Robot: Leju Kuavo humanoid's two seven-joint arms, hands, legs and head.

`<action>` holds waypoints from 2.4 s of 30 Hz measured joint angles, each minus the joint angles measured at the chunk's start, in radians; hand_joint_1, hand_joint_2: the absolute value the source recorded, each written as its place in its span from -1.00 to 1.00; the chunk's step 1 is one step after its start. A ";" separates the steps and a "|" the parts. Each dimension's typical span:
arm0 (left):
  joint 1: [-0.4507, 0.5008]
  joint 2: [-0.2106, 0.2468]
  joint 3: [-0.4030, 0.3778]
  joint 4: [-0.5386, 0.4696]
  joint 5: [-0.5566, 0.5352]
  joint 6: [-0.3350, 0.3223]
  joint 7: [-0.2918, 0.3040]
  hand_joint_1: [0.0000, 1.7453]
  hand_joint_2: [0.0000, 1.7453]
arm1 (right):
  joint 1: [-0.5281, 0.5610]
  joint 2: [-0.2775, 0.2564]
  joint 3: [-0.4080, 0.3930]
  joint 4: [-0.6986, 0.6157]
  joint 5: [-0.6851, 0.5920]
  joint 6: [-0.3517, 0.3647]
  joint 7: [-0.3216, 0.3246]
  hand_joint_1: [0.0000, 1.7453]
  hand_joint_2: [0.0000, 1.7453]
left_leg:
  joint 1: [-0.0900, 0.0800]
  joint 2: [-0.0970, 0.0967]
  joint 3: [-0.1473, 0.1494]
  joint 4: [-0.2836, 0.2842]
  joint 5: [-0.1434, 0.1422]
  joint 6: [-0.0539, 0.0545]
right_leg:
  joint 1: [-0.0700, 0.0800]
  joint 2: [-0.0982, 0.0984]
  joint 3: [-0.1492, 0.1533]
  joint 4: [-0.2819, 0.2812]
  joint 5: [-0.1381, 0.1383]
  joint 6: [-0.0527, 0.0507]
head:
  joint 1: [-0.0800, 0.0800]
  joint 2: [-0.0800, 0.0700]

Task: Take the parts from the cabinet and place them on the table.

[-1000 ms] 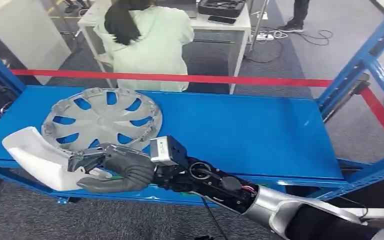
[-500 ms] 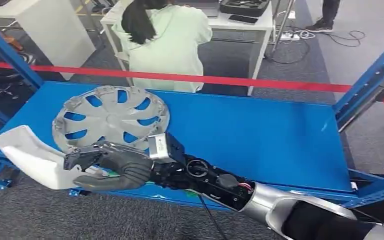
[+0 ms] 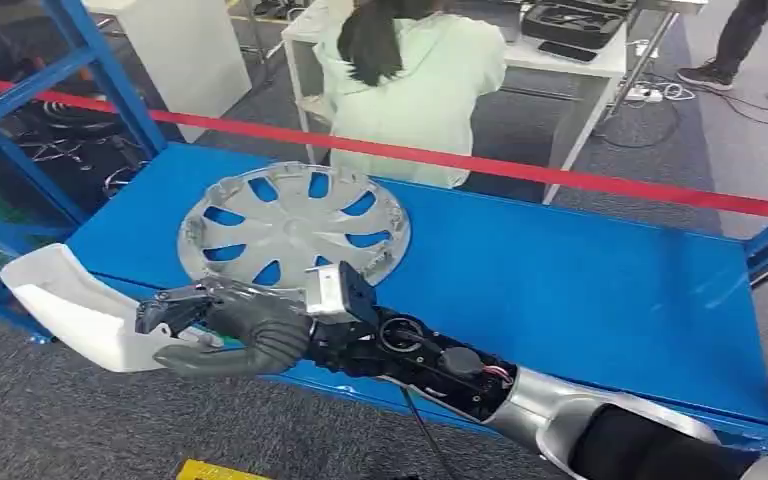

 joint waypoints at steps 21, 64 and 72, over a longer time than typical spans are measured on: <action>0.013 0.001 0.000 0.000 0.006 -0.006 -0.006 -1.00 1.00 | -0.011 0.009 0.001 0.000 -0.021 -0.002 0.007 1.00 1.00 | 0.014 0.068 -0.001 0.001 -0.006 -0.060 | -0.005 -0.054 0.158 -0.358 0.178 -0.029 | -0.027 0.000; -0.004 -0.003 0.000 0.000 -0.011 -0.006 -0.006 -1.00 1.00 | -0.014 0.010 -0.019 -0.008 -0.044 -0.018 0.015 1.00 1.00 | 0.001 -0.011 -0.023 0.024 -0.003 0.000 | -0.005 0.000 -0.007 0.010 0.002 -0.002 | 0.009 0.000; 0.002 -0.008 0.000 0.000 -0.011 -0.006 -0.005 -1.00 1.00 | -0.017 0.010 -0.019 -0.008 -0.045 -0.016 0.016 1.00 1.00 | 0.007 -0.092 -0.024 0.017 0.004 -0.023 | 0.009 0.051 0.136 -0.333 0.177 -0.033 | 0.010 0.000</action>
